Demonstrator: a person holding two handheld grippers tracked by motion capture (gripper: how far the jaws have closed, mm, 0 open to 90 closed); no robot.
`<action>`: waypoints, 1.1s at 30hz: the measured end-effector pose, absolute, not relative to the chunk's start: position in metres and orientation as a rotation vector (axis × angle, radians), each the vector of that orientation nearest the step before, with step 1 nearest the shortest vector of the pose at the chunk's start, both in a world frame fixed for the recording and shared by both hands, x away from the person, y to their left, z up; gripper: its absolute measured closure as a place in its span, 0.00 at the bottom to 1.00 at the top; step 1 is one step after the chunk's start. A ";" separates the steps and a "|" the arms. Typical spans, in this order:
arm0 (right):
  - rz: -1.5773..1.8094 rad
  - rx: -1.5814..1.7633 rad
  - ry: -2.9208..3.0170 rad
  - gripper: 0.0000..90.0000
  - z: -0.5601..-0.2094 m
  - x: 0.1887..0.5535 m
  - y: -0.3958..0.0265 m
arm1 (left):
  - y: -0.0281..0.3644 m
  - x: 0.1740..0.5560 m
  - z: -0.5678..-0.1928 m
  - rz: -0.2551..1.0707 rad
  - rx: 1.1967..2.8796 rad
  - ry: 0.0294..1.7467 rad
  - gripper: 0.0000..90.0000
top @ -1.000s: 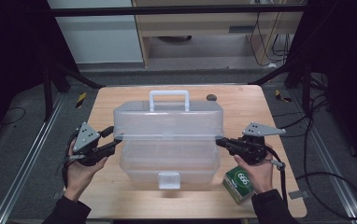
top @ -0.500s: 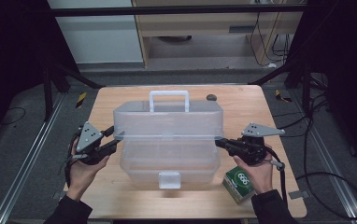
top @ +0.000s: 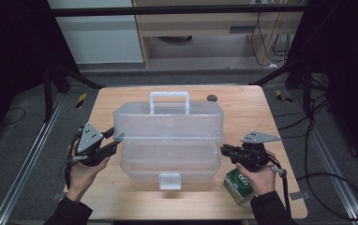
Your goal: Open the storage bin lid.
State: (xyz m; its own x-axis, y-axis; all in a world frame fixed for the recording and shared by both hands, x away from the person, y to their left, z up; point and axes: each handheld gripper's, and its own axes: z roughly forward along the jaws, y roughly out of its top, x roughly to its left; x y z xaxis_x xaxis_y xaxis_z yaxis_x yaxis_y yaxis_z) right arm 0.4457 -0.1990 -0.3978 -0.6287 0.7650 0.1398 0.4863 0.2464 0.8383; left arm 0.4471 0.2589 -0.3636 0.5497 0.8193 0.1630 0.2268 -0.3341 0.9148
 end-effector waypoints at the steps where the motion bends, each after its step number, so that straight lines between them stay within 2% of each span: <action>1: 1.312 1.169 2.231 0.87 -0.401 0.447 -0.198 | 0.259 0.447 -0.364 0.791 1.847 0.859 0.69; 11: 1.262 1.212 2.279 0.84 -0.413 0.453 -0.191 | 0.259 0.448 -0.363 0.784 1.842 0.864 0.69; 20: 1.273 1.262 2.294 0.88 -0.415 0.455 -0.189 | 0.260 0.451 -0.360 0.766 1.834 0.878 0.69; 33: 1.256 1.255 2.296 0.88 -0.414 0.455 -0.188 | 0.258 0.463 -0.346 0.765 1.792 0.911 0.70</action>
